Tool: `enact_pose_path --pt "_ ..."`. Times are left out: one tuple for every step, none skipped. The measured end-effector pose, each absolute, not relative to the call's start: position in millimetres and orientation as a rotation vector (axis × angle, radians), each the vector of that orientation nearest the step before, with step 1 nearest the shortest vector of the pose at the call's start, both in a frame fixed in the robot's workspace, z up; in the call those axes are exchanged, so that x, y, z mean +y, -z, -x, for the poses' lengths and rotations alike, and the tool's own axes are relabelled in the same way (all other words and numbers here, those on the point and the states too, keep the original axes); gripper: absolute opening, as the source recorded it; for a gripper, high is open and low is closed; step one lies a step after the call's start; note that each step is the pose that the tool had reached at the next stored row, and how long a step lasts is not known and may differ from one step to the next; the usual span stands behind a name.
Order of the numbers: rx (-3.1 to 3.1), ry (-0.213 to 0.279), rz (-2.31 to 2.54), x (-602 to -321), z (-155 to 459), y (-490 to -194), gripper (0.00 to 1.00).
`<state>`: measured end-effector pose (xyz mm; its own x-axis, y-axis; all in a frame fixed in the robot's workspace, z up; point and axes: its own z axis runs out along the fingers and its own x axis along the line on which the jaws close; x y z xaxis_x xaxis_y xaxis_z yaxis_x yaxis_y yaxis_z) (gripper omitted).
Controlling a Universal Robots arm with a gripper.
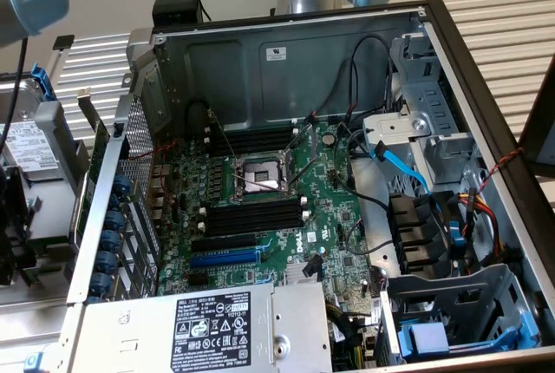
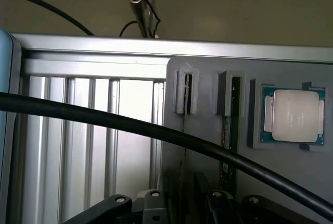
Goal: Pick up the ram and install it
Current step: 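Pick up the ram and move it above insertion slot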
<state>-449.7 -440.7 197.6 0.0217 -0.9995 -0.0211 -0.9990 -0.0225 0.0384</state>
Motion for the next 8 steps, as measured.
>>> enact_pose_path --pt "-2.187 0.066 -2.236 -440.7 449.7 -197.6 0.33" --pt "-2.187 0.066 -2.236 -440.7 449.7 -197.5 0.31" --pt "-2.187 0.066 -2.236 -440.7 449.7 -197.5 0.24" --pt "-2.187 0.066 -2.236 -440.6 449.7 -197.5 0.24" --pt "-2.187 0.066 -2.236 -440.6 449.8 -197.5 0.18" --pt "-2.187 0.066 -2.236 -440.7 449.8 -197.6 0.13" --pt "-2.187 0.066 -2.236 -440.7 449.8 -197.6 0.13" --pt "-2.187 0.066 -2.236 -440.7 449.8 -197.6 0.13"
